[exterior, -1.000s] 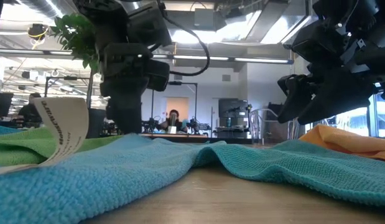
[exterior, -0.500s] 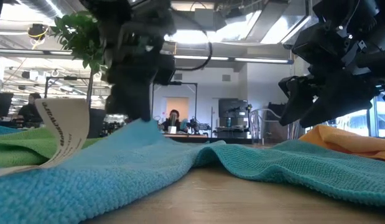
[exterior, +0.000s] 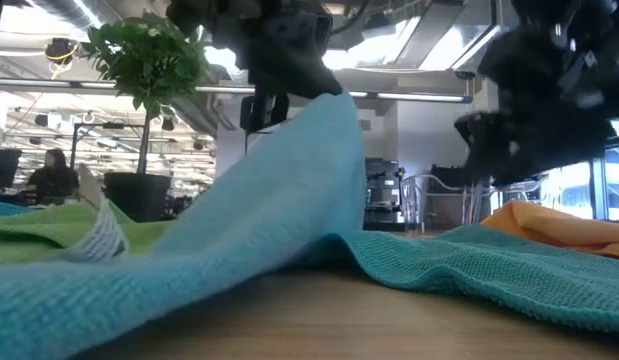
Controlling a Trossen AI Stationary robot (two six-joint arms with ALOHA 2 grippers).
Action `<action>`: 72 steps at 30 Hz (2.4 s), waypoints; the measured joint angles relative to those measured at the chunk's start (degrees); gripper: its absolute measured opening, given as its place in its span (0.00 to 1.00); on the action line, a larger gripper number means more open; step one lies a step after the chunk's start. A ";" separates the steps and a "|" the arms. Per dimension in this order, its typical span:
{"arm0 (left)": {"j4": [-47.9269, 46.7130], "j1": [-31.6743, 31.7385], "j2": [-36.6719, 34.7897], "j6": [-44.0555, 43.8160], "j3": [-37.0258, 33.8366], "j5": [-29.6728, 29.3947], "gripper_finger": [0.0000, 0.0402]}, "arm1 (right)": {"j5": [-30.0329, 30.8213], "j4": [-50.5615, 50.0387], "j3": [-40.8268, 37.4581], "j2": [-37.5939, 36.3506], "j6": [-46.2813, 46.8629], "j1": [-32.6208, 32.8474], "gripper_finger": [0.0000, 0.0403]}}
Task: Fold microfiber towels
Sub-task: Fold the right light blue microfiber towel
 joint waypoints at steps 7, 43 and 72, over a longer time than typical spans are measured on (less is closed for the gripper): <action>16.21 -2.54 8.02 -2.75 0.00 -1.19 0.00 | 0.06 -0.89 0.00 -11.98 0.10 0.00 0.52; 26.21 -8.64 24.58 3.83 20.06 -9.29 0.01 | 4.36 -18.95 0.04 -17.61 4.73 -0.04 0.52; -3.01 -4.16 16.74 12.32 20.19 -5.00 0.21 | 3.35 -19.12 0.04 -17.57 6.08 -0.03 0.52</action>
